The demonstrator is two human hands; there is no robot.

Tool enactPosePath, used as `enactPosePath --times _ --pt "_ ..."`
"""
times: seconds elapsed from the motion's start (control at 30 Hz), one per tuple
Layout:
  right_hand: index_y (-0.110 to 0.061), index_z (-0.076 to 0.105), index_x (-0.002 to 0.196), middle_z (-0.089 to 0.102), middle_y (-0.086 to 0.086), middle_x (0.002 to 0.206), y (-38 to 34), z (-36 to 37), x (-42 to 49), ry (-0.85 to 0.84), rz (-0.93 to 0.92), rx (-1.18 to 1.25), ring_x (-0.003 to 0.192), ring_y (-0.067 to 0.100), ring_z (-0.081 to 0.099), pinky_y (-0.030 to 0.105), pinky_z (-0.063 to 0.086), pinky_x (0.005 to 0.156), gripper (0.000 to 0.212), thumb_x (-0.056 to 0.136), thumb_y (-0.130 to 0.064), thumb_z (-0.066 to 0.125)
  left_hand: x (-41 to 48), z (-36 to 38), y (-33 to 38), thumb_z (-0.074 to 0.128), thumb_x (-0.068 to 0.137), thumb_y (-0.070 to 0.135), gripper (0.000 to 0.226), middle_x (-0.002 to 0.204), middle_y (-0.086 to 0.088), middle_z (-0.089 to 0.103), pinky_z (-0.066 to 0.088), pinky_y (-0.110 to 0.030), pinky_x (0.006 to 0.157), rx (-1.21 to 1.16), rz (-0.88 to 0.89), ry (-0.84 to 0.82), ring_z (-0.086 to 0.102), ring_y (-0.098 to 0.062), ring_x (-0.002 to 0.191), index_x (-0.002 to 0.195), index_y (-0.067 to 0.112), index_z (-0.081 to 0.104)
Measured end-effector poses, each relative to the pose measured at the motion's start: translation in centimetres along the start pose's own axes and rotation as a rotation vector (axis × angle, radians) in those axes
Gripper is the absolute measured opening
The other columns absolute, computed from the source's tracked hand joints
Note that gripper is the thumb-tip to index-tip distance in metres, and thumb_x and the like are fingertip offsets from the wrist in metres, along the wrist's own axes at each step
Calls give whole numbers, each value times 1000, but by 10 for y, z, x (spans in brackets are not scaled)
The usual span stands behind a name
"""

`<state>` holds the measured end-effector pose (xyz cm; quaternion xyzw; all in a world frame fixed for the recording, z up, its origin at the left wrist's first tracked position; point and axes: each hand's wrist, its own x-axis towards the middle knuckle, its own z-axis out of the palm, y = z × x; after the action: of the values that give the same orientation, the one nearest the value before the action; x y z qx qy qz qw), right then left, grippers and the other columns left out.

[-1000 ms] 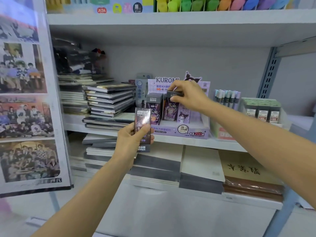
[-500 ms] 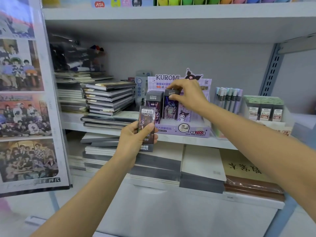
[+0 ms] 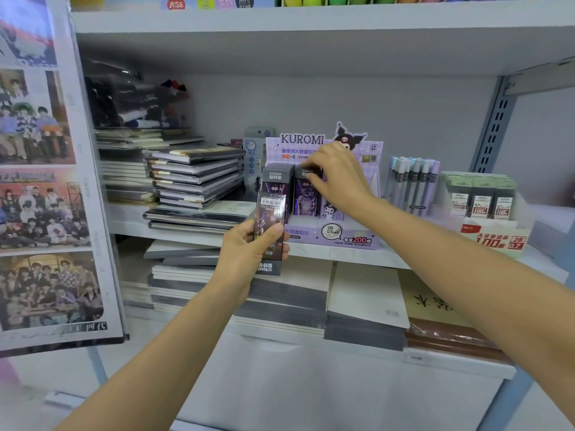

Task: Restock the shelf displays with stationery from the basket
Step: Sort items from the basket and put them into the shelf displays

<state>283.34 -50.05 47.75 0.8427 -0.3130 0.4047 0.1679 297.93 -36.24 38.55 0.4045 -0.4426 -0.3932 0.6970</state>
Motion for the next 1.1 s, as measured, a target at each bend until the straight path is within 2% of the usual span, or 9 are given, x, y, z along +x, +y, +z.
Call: enactPosePath --times 0.17,0.27,0.37,0.47,0.63,0.7,0.83,1.0,1.1 --pt "-17 67 121 57 2 125 -3 -8 -1 -112 49 -41 122 21 42 36 29 103 31 96 -31 55 -5 6 5 69 88 15 14 85 -12 74 58 -29 64 18 3 -17 69 -21 68 99 6 69" --pt "-18 68 116 59 -2 122 -17 -22 -12 22 117 383 112 12 53 33 39 98 26 96 -30 57 -7 9 8 70 87 15 14 86 -14 74 58 -29 63 21 5 -24 69 -22 68 98 7 70" --pt "-21 61 125 67 -5 110 -36 -36 -29 -187 178 814 94 13 64 24 51 85 33 93 -27 63 -10 16 11 70 87 13 11 84 -13 73 58 -29 63 65 2 -73 69 -23 67 96 7 71" --pt "-12 69 114 72 1 95 -38 -41 -39 -310 141 805 88 16 67 27 56 82 24 91 -14 66 -13 21 15 74 80 12 18 86 -16 73 56 -26 59 108 -35 -162 68 -21 64 96 5 69" --pt "-11 69 101 71 5 94 -13 -56 -52 -135 364 970 82 7 67 21 54 72 13 88 -10 67 -14 13 22 77 67 7 37 83 -13 72 58 -23 65 -33 -121 -32 69 -17 66 102 0 67" --pt "-10 66 96 73 9 89 -6 -59 -61 -246 429 1017 78 14 69 27 57 72 10 87 -9 69 -14 11 24 73 76 5 26 84 -9 73 58 -22 68 -70 -81 32 70 -16 72 101 1 68" --pt "-4 64 94 75 7 88 -5 -60 -83 -535 370 969 76 14 71 21 56 67 15 87 -16 70 -14 19 26 69 86 5 18 95 -10 74 59 -25 78 -79 19 141 70 -17 81 103 3 67" --pt "-27 61 120 66 -7 107 -19 -60 -80 -361 277 970 102 11 65 27 56 86 30 90 -24 66 -20 43 26 75 80 5 27 88 -11 73 58 -28 72 127 82 62 70 -20 78 104 7 64" --pt "-15 66 117 68 0 111 -23 -58 -77 -333 149 865 99 16 67 28 56 87 26 92 -13 64 -22 50 23 76 80 5 25 80 -11 71 58 -28 69 235 170 18 71 -19 73 99 13 61"
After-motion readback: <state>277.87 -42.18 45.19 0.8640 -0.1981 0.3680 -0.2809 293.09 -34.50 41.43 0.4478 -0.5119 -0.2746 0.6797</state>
